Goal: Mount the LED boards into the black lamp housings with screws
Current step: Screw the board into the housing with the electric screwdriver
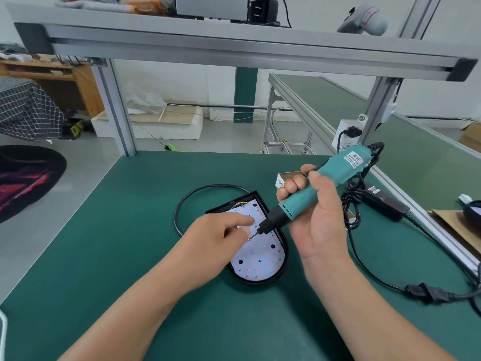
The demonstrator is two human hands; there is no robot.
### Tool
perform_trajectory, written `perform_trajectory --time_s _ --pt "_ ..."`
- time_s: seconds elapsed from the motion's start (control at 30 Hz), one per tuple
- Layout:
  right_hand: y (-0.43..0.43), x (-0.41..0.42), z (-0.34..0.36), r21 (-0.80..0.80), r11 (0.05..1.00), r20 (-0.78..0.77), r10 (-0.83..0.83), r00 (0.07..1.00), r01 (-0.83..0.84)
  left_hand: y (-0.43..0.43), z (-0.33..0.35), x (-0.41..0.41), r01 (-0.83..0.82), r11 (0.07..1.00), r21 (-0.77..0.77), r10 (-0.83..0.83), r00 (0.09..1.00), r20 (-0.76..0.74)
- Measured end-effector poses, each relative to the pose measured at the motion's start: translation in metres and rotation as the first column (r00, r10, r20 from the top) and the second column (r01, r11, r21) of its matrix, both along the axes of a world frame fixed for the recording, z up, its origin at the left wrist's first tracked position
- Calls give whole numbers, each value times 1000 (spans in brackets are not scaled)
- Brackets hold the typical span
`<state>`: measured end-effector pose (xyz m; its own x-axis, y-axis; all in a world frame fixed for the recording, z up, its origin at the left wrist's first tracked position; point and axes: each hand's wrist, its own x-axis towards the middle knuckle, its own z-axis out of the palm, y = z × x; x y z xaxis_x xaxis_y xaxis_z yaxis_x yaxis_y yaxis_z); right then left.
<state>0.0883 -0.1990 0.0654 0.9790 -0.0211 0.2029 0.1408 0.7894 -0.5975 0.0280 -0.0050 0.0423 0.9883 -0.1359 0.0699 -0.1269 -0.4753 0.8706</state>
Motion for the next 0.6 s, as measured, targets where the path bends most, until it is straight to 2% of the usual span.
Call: perform_trajectory --time_s 0.13,0.23,0.4,0.6 --pt "-3 2 1 0 1000 -18 -16 1000 16 8 0 6 -103 994 21 103 995 16" --pt "-5 2 3 -17 1000 -23 -20 1000 20 5 -3 5 -135 973 189 134 991 19" --pt "-7 1 5 -91 996 -27 -11 1000 8 -6 -2 6 -154 850 504 108 987 119" --pt "-10 -1 7 -170 985 -3 33 999 -33 -16 2 15 -145 720 679 46 986 161"
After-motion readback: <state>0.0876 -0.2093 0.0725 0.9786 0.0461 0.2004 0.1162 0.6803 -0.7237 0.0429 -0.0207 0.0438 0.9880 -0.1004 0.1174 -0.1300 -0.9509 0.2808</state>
